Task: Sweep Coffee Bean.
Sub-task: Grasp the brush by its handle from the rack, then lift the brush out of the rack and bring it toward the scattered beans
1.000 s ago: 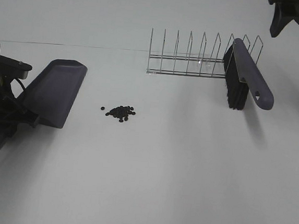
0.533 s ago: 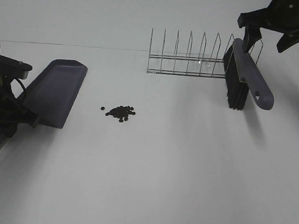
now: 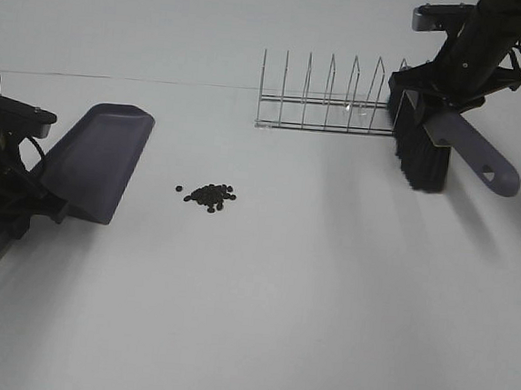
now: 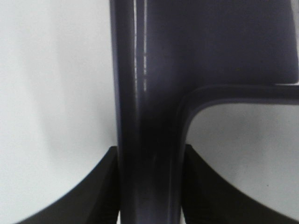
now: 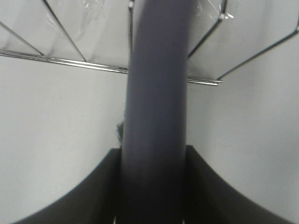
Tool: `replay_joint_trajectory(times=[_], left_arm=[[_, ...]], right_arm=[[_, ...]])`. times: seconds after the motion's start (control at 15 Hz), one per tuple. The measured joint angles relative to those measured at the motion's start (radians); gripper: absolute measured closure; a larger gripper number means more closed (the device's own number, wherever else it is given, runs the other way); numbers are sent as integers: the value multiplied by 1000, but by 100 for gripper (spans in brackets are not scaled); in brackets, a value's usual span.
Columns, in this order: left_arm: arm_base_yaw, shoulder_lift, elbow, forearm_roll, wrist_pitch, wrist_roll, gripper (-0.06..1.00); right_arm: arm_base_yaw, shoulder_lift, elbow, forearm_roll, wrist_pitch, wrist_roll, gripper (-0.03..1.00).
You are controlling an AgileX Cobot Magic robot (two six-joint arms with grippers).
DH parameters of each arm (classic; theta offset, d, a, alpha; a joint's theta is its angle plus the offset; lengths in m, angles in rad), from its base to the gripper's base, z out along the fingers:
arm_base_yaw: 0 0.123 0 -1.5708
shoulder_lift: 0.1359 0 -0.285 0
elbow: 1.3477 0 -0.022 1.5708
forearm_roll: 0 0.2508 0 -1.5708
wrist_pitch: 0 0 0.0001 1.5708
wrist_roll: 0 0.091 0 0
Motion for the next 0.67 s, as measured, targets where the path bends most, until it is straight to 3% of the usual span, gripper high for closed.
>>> replay_joint_trajectory(times=[0.47,0.67], left_arm=[[0,0,-1,0,71,67,62],[-8,0,-1,28,94,40,62]], right_arm=[[0,-169,0,-22,113,4,60],[67,-318,53,-40,135,30,60]])
